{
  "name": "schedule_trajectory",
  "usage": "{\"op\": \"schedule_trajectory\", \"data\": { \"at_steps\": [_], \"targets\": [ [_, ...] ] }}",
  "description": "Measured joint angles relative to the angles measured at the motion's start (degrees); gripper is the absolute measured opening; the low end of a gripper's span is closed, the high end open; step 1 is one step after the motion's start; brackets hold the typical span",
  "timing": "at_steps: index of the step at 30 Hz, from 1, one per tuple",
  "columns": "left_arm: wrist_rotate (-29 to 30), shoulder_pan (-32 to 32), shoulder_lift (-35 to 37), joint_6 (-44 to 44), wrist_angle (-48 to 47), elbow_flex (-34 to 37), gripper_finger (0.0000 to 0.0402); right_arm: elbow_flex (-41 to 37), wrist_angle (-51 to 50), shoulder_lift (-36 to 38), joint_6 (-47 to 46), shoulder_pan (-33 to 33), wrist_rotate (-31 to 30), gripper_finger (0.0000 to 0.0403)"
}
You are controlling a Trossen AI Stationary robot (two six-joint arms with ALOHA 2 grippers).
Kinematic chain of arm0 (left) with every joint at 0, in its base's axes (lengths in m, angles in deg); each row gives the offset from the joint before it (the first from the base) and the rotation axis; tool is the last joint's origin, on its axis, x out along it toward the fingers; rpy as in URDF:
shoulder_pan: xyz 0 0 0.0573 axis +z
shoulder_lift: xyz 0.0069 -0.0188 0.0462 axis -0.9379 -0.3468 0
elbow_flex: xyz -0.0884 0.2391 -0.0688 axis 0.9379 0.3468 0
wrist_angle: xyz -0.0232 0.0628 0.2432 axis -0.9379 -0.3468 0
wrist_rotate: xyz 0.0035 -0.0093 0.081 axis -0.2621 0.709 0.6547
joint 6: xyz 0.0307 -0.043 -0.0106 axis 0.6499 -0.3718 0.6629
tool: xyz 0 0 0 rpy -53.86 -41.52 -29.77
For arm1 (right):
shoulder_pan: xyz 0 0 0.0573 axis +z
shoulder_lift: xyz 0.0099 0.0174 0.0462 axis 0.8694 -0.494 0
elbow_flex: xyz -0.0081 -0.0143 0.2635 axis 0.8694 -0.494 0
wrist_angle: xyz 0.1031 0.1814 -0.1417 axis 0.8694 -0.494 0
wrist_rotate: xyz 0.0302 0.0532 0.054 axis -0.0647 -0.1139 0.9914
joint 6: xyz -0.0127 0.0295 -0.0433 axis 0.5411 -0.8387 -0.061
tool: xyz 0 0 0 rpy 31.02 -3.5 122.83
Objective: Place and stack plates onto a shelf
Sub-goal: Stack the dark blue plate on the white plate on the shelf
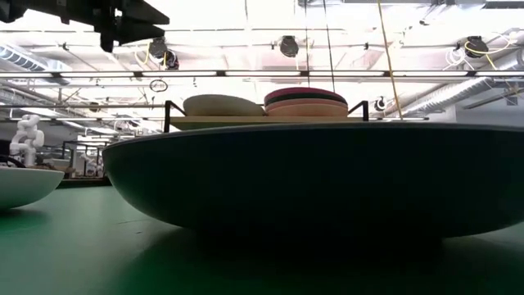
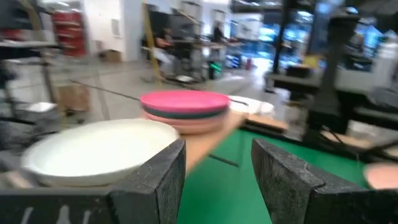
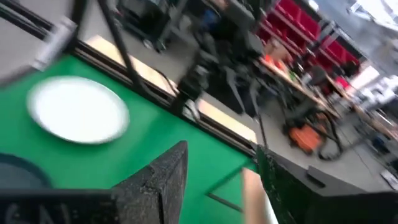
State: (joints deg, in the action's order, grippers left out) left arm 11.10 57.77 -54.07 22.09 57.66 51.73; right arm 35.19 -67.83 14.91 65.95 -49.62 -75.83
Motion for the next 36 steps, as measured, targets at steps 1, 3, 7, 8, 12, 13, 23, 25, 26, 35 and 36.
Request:
{"op": "schedule_trajectory", "data": {
  "at_steps": [1,3,7,8,12,13,23,25,26,35,36],
  "targets": [
    [-1.8,-0.1,-0.6,-0.2,0.0,0.0,0.0188,-2.0,1.4,1.6,-0.5,1.2,0.0,0.0173],
    [-6.1,-0.3,-1.5,-0.2,-0.1,0.0,0.0188,-6.0,4.7,4.5,-0.7,3.3,-0.2,0.0173],
    [-9.9,-3.0,-5.4,0.9,-8.5,-3.0,0.0188,-13.9,14.3,9.4,-0.1,6.8,-2.4,0.0173],
    [-10.0,-3.8,-7.0,0.7,-13.1,-4.8,0.0188,-15.6,16.7,10.4,0.3,7.4,-3.3,0.0173],
    [-10.1,-7.2,-15.3,-0.6,-29.7,-13.4,0.0188,-21.0,24.0,13.6,2.9,9.0,-5.9,0.0173],
    [-10.5,-8.0,-17.4,-0.1,-32.8,-15.2,0.0188,-22.0,25.2,14.0,3.7,9.2,-6.5,0.0173],
    [-18.1,-14.8,-34.5,3.7,-37.6,-20.5,0.0188,-23.6,25.5,13.6,4.4,9.6,-9.2,0.0174],
    [-19.7,-16.0,-36.5,2.5,-37.6,-20.5,0.0188,-23.6,25.6,13.7,4.1,9.6,-9.2,0.0174],
    [-20.3,-16.6,-37.2,1.7,-37.6,-20.5,0.0188,-23.6,25.8,13.7,4.0,9.6,-9.2,0.0174],
    [-27.9,-20.3,-39.2,-11.1,-40.4,-20.5,0.0188,-23.6,25.8,13.7,3.9,9.6,-9.1,0.0174],
    [-28.5,-20.5,-39.2,-13.2,-41.7,-20.5,0.0188,-23.6,25.8,13.7,3.9,9.6,-9.1,0.0174]
  ]
}}
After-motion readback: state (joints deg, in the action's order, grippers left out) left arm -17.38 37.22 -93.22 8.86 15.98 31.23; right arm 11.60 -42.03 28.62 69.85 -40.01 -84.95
